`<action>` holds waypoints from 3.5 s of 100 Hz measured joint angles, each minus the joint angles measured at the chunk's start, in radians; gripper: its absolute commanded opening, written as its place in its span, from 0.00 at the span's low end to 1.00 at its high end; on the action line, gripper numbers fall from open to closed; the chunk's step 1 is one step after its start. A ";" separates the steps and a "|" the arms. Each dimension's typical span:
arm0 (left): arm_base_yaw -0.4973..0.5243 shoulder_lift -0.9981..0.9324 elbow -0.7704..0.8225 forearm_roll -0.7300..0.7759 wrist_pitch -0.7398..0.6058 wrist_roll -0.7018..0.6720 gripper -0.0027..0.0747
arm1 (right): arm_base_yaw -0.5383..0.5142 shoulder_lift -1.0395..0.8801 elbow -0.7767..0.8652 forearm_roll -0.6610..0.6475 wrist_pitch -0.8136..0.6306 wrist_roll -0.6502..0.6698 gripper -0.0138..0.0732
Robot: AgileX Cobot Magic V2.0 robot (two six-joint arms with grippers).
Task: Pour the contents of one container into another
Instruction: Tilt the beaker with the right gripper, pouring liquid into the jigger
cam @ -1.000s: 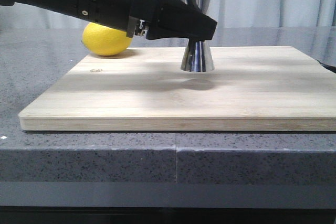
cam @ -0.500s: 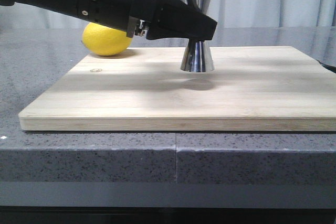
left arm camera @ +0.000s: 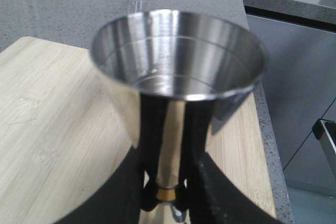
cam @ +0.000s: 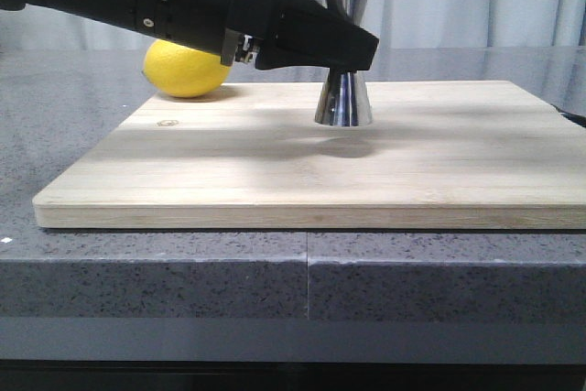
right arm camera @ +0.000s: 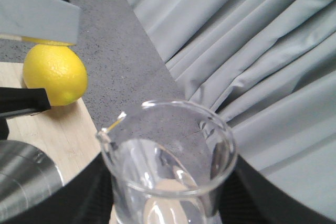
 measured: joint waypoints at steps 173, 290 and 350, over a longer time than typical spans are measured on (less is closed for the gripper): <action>0.000 0.000 0.000 0.000 0.000 0.000 0.02 | 0.002 0.000 0.000 -0.282 -0.007 0.000 0.44; 0.000 0.000 0.000 0.005 0.008 0.000 0.02 | 0.002 0.000 0.000 -0.478 -0.007 0.000 0.44; 0.000 0.000 0.000 0.009 0.014 0.000 0.02 | 0.002 0.000 0.000 -0.585 -0.007 0.000 0.44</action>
